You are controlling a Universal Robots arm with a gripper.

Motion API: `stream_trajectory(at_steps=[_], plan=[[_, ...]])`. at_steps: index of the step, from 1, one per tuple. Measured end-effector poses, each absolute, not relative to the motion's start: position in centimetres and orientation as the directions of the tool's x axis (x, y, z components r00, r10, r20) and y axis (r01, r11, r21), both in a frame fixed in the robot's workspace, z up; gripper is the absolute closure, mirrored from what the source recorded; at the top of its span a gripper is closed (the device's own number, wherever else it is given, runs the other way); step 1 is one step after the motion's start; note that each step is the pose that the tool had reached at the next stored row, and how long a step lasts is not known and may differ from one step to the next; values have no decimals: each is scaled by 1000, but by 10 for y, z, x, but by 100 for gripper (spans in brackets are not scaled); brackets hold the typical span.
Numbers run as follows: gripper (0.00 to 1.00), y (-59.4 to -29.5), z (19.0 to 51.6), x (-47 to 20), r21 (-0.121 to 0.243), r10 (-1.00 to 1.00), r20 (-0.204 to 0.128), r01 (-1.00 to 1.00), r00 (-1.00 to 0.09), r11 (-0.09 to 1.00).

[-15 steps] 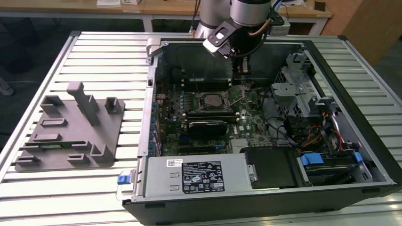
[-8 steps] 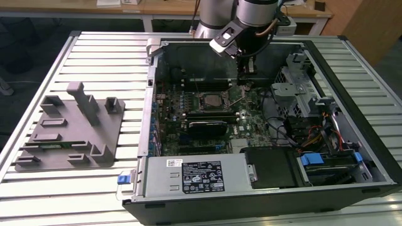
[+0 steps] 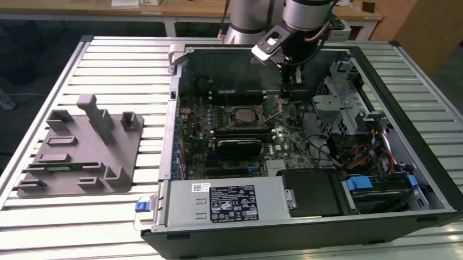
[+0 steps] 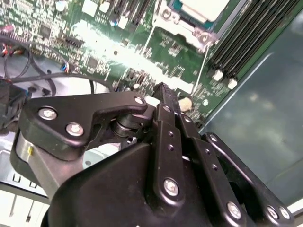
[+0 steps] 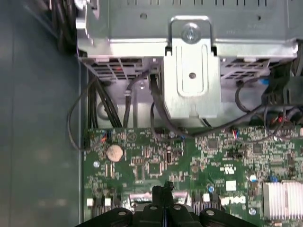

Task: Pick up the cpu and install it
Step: 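Close the cpu cover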

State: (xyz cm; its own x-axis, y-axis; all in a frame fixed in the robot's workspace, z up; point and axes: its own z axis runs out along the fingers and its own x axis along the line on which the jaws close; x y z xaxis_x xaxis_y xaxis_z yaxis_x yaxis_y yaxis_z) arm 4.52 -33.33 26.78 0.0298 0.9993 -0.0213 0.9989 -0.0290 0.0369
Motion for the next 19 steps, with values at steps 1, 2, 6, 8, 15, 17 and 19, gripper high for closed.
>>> stream_trajectory(at_steps=[1,2,6,8,15,17,19], plan=[[89,-333,268,47,36,999,-21,999,30,-29],[89,-333,267,50,36,999,-21,999,30,-29],[89,-333,266,59,30,999,-21,999,30,-29],[89,-333,263,61,26,999,-22,999,29,-29],[89,-333,250,66,11,999,-22,1000,29,-29],[89,-333,247,67,8,999,-22,1000,29,-29],[89,-333,243,67,4,999,-22,1000,29,-29]])
